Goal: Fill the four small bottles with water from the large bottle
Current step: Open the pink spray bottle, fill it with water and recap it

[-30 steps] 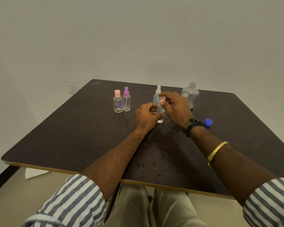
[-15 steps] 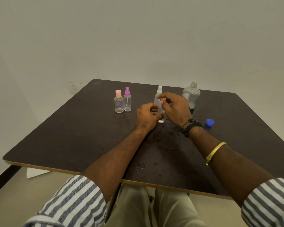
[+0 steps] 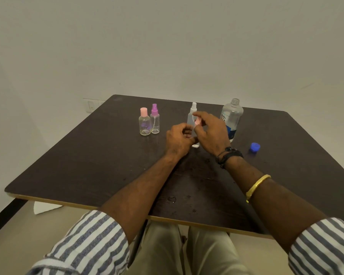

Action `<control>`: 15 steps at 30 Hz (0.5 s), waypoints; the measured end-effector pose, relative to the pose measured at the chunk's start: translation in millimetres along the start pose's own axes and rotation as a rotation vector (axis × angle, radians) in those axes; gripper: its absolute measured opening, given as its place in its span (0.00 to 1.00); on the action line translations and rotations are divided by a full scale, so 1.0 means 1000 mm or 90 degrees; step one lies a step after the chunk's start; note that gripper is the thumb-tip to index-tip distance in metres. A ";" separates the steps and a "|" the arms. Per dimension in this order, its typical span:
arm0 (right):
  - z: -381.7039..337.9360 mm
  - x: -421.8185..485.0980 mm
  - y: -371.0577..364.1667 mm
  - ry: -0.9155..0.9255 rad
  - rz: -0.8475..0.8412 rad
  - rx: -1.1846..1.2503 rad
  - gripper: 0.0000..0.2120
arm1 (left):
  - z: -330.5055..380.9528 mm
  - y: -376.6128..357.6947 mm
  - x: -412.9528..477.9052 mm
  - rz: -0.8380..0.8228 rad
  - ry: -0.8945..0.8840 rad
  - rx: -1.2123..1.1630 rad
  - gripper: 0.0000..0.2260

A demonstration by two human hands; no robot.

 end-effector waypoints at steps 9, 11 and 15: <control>0.012 0.000 0.000 -0.049 0.022 0.008 0.19 | 0.000 0.000 0.001 -0.008 -0.003 -0.007 0.17; 0.008 0.000 0.000 -0.026 0.013 0.069 0.25 | -0.002 -0.001 0.001 -0.011 0.004 -0.010 0.18; 0.003 -0.002 0.004 -0.017 0.037 0.057 0.23 | -0.001 0.000 0.000 -0.007 0.008 -0.005 0.19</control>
Point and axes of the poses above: each hand's wrist, its own x-axis towards the middle knuckle, its own y-axis out of the back of the hand, z = x × y, the point moved 8 cm from there along x, towards the middle knuckle, and after that the axes turned 15 degrees about -z, right-handed, at the moved point
